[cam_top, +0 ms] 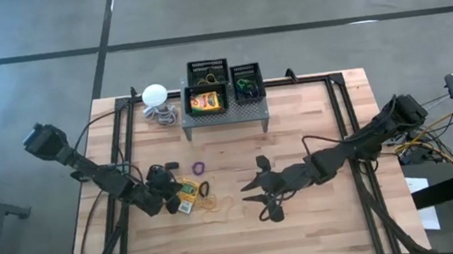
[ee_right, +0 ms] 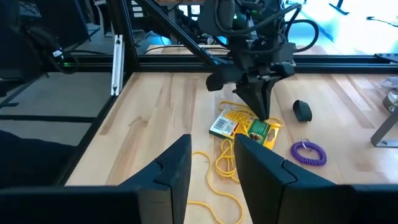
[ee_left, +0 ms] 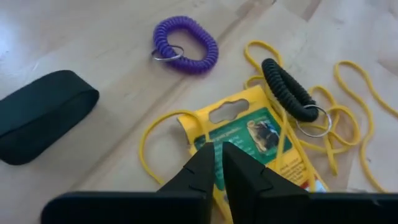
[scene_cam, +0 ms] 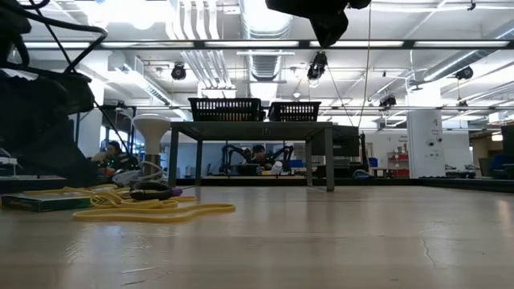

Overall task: Pick & Place Office Desk Supplies
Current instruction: Put the yellow rubber band into the top left black bin

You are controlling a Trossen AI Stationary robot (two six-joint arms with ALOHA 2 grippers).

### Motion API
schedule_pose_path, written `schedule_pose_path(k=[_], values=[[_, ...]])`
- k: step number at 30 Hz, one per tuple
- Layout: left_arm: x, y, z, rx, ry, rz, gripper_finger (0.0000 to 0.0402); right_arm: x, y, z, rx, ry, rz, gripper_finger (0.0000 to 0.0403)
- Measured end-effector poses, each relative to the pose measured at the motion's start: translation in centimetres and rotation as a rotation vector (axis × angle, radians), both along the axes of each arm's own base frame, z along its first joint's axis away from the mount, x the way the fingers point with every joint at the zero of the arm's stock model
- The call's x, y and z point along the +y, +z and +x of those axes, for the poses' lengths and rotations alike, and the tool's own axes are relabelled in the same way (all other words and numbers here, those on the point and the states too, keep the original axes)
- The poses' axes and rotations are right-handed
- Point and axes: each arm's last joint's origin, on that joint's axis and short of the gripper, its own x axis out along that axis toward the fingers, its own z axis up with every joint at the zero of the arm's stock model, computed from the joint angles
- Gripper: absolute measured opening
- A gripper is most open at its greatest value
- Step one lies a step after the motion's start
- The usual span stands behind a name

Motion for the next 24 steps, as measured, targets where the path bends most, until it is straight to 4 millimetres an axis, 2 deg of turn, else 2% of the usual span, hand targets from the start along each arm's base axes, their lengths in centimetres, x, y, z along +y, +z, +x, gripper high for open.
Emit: schedule_pose_path(k=[6, 16, 24], values=[[0.3, 0.0, 0.3, 0.033, -0.039, 0.005, 0.0006, 0.0, 0.0, 0.0, 0.0, 0.002, -0.004, 0.0112], [0.6, 0.2, 0.6, 0.069, -0.045, 0.023, 0.0001, 0.0, 0.0, 0.0, 0.0, 0.002, -0.008, 0.01], [0.3, 2.0, 1.1, 0.195, -0.056, 0.074, 0.0004, 0.0, 0.0, 0.0, 0.0, 0.003, -0.012, 0.0089]])
